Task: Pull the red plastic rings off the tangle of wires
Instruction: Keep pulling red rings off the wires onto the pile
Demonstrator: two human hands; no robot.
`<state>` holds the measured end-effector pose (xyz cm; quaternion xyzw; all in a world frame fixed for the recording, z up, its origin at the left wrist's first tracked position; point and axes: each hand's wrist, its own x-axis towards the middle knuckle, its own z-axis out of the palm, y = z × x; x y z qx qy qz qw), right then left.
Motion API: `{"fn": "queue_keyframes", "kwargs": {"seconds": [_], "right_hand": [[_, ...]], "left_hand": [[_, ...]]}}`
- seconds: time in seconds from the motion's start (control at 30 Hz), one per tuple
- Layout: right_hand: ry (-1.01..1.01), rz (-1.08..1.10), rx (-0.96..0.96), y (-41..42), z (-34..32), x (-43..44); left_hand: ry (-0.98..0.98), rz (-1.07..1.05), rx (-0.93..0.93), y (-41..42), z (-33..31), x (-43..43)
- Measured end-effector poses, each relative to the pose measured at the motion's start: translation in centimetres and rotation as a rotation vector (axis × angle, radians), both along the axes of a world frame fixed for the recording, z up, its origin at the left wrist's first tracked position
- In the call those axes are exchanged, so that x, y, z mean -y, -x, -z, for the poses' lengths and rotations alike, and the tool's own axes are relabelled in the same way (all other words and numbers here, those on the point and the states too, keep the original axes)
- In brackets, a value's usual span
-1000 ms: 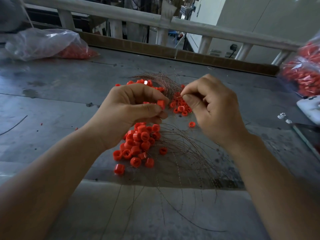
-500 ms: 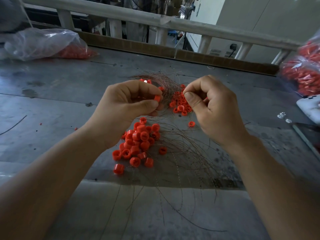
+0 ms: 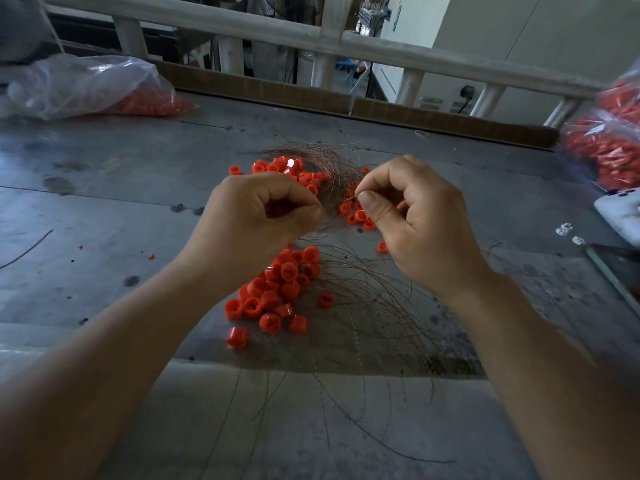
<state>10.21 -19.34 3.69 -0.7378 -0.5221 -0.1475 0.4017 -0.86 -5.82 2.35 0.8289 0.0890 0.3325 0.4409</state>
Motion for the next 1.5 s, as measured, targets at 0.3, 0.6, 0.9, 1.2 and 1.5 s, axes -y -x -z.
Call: {"fn": "queue_keyframes", "kwargs": {"seconds": [0.3, 0.6, 0.9, 1.2, 1.5], "right_hand": [[0.106, -0.092, -0.014, 0.4, 0.4, -0.3], [0.049, -0.13, 0.223, 0.7, 0.1, -0.1], [-0.001, -0.043, 0.09, -0.1, -0.3, 0.3], [-0.04, -0.055, -0.02, 0.4, 0.0, 0.1], [0.002, -0.083, -0.04, 0.9, 0.1, -0.1]], "left_hand": [[-0.018, 0.088, -0.087, -0.1, 0.1, 0.2], [0.5, 0.35, -0.34, 0.4, -0.7, -0.5], [0.355, 0.189, -0.133, 0.0, 0.0, -0.9], [0.203, 0.1, 0.014, 0.0, -0.2, -0.2], [0.197, 0.156, 0.007, 0.0, -0.2, -0.1]]}}
